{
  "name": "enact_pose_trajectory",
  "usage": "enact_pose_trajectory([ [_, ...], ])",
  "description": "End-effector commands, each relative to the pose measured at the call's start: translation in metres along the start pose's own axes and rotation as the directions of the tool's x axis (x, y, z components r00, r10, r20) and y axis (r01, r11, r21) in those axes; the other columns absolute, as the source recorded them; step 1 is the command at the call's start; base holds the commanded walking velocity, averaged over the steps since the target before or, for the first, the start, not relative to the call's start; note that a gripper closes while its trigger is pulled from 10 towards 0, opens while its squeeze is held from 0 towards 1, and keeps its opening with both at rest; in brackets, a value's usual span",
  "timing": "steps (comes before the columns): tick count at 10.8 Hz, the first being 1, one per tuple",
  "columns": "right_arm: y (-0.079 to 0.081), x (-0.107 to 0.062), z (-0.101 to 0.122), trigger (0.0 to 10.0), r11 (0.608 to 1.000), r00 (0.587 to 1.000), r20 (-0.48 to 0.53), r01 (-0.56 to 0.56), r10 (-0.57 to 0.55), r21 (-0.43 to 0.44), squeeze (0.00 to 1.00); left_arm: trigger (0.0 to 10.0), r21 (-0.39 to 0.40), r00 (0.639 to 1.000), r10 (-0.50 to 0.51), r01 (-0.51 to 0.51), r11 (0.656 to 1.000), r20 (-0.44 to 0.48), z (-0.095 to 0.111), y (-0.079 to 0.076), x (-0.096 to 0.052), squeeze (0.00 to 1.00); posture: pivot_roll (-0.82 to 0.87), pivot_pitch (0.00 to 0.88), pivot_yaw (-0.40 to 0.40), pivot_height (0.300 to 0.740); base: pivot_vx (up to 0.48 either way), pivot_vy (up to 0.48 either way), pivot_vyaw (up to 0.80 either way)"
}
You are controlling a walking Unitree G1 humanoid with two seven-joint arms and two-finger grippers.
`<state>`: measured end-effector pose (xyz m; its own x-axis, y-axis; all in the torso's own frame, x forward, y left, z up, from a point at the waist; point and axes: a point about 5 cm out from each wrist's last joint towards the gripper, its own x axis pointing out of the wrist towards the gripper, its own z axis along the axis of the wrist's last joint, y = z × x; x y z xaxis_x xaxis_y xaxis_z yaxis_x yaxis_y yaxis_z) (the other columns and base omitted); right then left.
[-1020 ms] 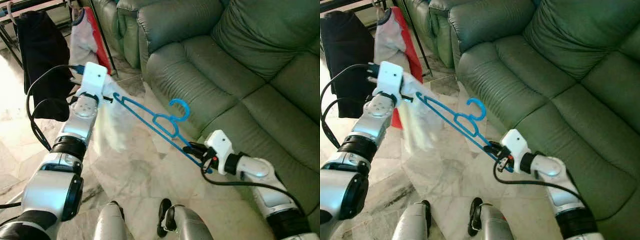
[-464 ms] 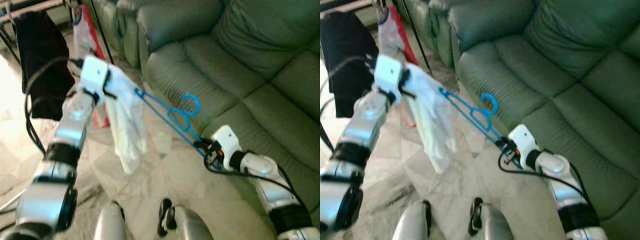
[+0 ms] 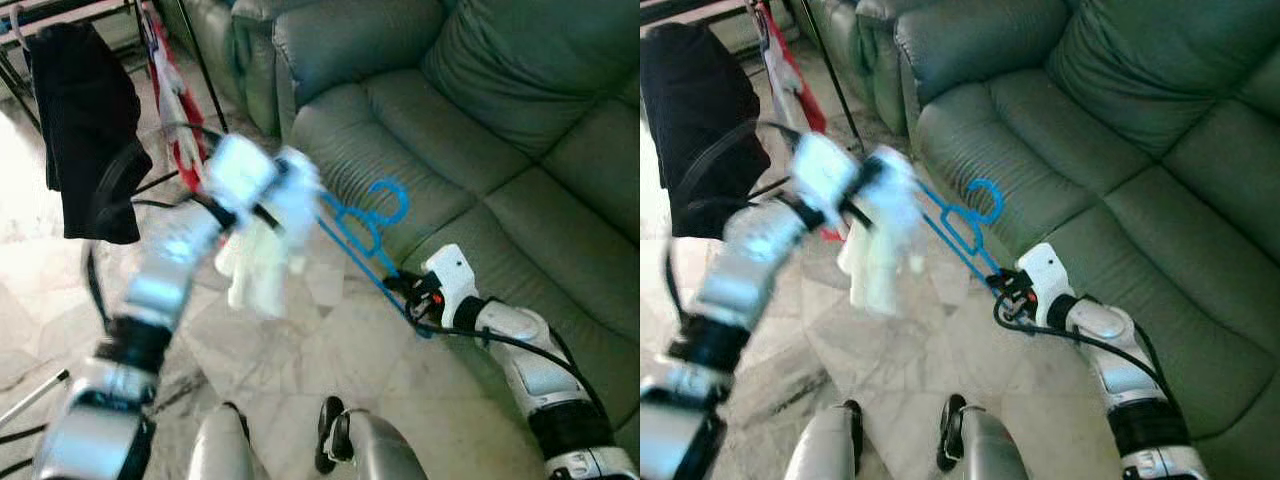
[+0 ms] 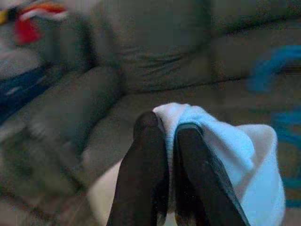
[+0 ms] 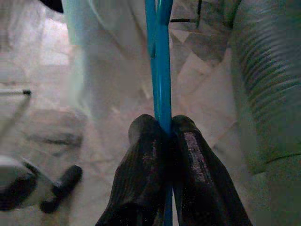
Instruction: Hang hanger
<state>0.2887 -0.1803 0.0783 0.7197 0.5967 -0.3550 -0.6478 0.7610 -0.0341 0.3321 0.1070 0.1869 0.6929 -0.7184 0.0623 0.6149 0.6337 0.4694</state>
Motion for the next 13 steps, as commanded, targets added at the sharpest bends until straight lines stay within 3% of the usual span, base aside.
enact_pose_trajectory([
  [1, 0.0, 0.002, -0.001, 10.0, 0.998, 1.0, -0.002, 0.0, 0.001, 0.057, 0.0, 10.0, 0.091, 0.984, -0.149, 0.14, 0.986, 0.103, 0.021, -0.023, 0.006, 0.0, 0.06, 0.214, -0.059, 0.74, 0.0, 0.0, 0.0],
  [2, -0.004, 0.004, 0.0, 10.0, 0.998, 0.999, -0.008, 0.038, -0.038, 0.055, 0.0, 10.0, 0.139, 0.968, -0.238, 0.226, 0.964, 0.075, 0.018, -0.034, 0.004, 0.0, 0.06, 0.213, -0.059, 0.74, 0.0, 0.0, 0.0],
  [3, -0.014, 0.008, 0.004, 10.0, 0.984, 0.99, 0.013, 0.14, -0.143, 0.11, 0.0, 10.0, 0.144, 0.952, -0.304, 0.295, 0.945, 0.044, 0.013, -0.041, 0.0, 0.0, 0.06, 0.212, -0.059, 0.74, 0.0, 0.0, 0.0],
  [4, -0.046, 0.004, 0.032, 10.0, 0.875, 0.868, 0.172, 0.422, -0.466, 0.238, 0.0, 10.0, 0.181, 0.932, -0.361, 0.36, 0.915, -0.027, 0.003, -0.047, -0.008, 0.0, 0.06, 0.211, -0.059, 0.74, 0.0, 0.0, 0.0],
  [5, -0.056, -0.004, 0.046, 10.0, 0.809, 0.796, 0.243, 0.448, -0.555, 0.381, 0.0, 10.0, 0.222, 0.928, -0.359, 0.371, 0.901, -0.094, -0.009, -0.045, -0.014, 0.0, 0.06, 0.21, -0.06, 0.74, 0.0, 0.0, 0.0],
  [6, -0.062, -0.01, 0.056, 10.0, 0.785, 0.741, 0.297, 0.483, -0.603, 0.389, 0.0, 10.0, 0.252, 0.927, -0.336, 0.37, 0.894, -0.17, -0.023, -0.041, -0.02, 0.0, 0.06, 0.21, -0.06, 0.74, 0.0, 0.0, 0.0],
  [7, -0.066, -0.013, 0.066, 10.0, 0.749, 0.696, 0.334, 0.451, -0.636, 0.486, 0.0, 10.0, 0.28, 0.925, -0.299, 0.359, 0.89, -0.235, -0.035, -0.036, -0.025, 0.0, 0.06, 0.21, -0.063, 0.74, 0.0, 0.0, 0.0],
  [8, -0.062, -0.009, 0.076, 10.0, 0.728, 0.7, 0.364, 0.324, -0.614, 0.605, 0.0, 10.0, 0.324, 0.935, -0.214, 0.303, 0.896, -0.283, -0.045, -0.028, -0.026, 0.0, 0.06, 0.21, -0.063, 0.74, 0.0, 0.0, 0.0],
  [9, -0.043, 0.0, 0.094, 10.0, 0.733, 0.74, 0.462, 0.062, -0.489, 0.677, 0.0, 10.0, 0.363, 0.948, -0.106, 0.216, 0.906, -0.301, -0.053, -0.021, -0.025, 0.0, 0.06, 0.21, -0.063, 0.74, 0.0, 0.0, 0.0],
  [11, 0.0, 0.004, 0.128, 10.0, 0.766, 0.739, 0.63, -0.255, -0.239, 0.59, 0.0, 10.0, 0.488, 0.948, 0.107, 0.056, 0.871, -0.301, -0.06, -0.001, -0.019, 0.0, 0.05, 0.197, -0.066, 0.74, 0.0, 0.0, 0.0],
  [12, 0.019, 0.002, 0.14, 10.0, 0.753, 0.733, 0.67, -0.373, -0.119, 0.542, 0.0, 10.0, 0.566, 0.939, 0.215, -0.028, 0.824, -0.267, -0.058, 0.011, -0.016, 0.0, 0.05, 0.194, -0.066, 0.74, 0.0, 0.0, 0.0],
  [13, 0.029, 0.0, 0.144, 10.0, 0.732, 0.722, 0.69, -0.44, -0.057, 0.52, 0.0, 10.0, 0.578, 0.939, 0.237, -0.053, 0.814, -0.248, -0.056, 0.014, -0.015, 0.0, 0.05, 0.189, -0.069, 0.74, 0.0, 0.0, 0.0],
])
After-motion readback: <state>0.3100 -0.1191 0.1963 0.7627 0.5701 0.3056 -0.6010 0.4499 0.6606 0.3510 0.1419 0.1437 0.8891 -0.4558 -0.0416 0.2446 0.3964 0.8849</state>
